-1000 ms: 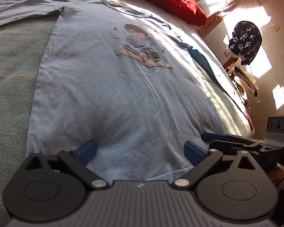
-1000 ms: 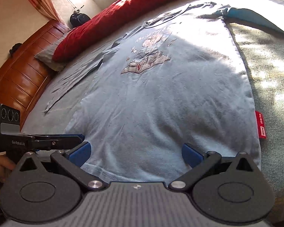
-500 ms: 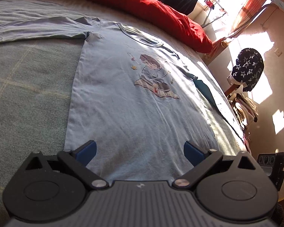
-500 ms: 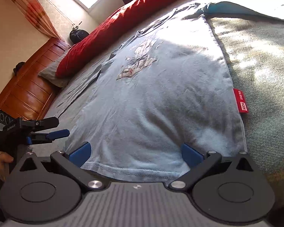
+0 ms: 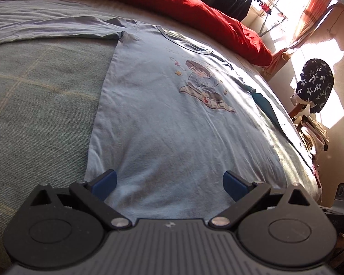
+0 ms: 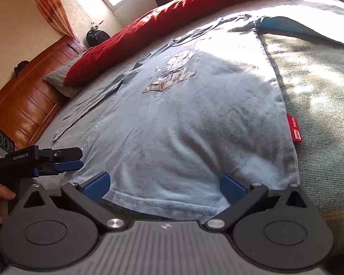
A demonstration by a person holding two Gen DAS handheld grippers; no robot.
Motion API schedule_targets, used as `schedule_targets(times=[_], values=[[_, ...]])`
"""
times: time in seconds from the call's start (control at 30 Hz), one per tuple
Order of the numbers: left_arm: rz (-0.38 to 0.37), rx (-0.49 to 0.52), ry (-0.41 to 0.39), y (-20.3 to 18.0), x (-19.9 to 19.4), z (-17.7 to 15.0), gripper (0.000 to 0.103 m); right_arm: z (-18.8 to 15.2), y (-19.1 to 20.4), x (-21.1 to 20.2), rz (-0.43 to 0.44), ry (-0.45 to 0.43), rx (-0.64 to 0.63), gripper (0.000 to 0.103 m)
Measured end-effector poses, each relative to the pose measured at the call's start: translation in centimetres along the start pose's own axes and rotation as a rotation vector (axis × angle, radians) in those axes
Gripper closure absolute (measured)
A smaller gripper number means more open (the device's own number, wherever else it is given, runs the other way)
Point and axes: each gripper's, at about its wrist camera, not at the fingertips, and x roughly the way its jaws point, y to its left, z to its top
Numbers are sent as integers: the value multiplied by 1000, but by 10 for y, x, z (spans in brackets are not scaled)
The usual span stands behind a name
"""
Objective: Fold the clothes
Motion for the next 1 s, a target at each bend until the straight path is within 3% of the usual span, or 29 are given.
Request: schedule_targets(times=[0.17, 0.3, 0.67, 0.77, 1.0], values=[[73, 86, -27, -26, 1, 21, 4, 18, -3, -15, -2, -3, 1, 0], [39, 146, -38, -52, 15, 41, 4, 39, -16, -38, -29, -65, -12, 0], [-23, 312, 9, -129, 74, 63, 4, 97, -92, -86, -245, -149, -111, 1], [-15, 331, 19, -139, 84, 63, 4, 113, -117, -97, -311, -150, -147, 10], [-13, 311, 10, -151, 98, 72, 4, 167, -168, -102, -403, -105, -233, 45]])
